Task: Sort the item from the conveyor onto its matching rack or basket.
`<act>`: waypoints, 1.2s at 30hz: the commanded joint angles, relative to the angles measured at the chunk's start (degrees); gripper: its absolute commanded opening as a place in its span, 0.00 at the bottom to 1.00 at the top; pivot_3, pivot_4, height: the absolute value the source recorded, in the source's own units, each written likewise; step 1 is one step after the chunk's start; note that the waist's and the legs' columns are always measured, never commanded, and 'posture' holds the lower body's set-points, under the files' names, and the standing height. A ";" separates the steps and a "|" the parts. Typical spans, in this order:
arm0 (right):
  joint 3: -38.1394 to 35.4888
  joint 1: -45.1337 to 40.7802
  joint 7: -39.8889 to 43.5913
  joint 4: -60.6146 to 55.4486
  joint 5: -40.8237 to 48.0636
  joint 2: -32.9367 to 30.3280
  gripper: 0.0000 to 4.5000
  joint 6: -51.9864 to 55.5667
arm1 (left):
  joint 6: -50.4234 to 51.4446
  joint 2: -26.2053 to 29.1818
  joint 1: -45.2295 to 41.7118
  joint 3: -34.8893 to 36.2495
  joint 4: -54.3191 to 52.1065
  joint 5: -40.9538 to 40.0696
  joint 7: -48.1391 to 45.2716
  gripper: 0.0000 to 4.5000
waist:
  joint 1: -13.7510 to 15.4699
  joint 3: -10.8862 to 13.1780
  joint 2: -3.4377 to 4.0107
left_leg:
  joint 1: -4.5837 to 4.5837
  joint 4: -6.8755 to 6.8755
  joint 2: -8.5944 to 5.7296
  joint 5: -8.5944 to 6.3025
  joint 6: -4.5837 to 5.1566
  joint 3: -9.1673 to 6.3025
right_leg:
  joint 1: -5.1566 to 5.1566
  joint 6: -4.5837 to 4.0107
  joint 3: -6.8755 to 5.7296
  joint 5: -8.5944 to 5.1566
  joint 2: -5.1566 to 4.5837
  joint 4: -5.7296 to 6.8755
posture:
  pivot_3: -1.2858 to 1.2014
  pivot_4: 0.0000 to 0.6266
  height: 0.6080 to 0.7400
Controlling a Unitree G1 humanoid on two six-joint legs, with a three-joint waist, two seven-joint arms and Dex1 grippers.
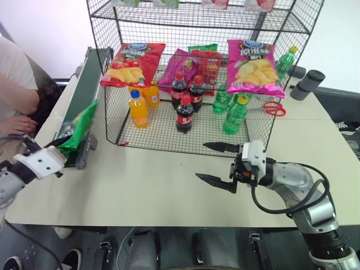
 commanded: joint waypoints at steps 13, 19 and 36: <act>-5.24 3.89 0.94 -1.51 4.06 -1.92 1.00 0.11 | 37.39 4.97 1.01 8.32 -27.80 -45.65 -27.21 0.01 | 0.10 0.02 0.04 | 0.02 0.09 -0.05 0.00 0.02 0.00 | 0.06 0.00 0.05 -0.01 0.20 -0.03 | 0.52 0.24 1.00; -16.75 8.33 -3.69 -7.52 35.93 -6.81 1.00 21.83 | 64.12 4.61 -13.59 0.10 -26.55 -67.31 -24.24 0.01 | 0.06 0.07 0.12 | 0.07 0.13 -0.03 0.00 0.02 -0.17 | 0.18 0.01 0.00 -0.01 0.24 0.02 | 0.52 0.24 1.00; -21.42 8.24 -20.72 -16.55 65.70 -7.79 1.00 31.72 | 88.38 -17.22 -41.34 -9.96 -9.74 -71.48 -25.36 0.01 | 0.01 0.07 0.11 | -0.03 0.17 -0.15 0.00 0.01 -0.23 | 0.08 0.03 0.05 -0.01 0.34 -0.01 | 0.52 0.24 1.00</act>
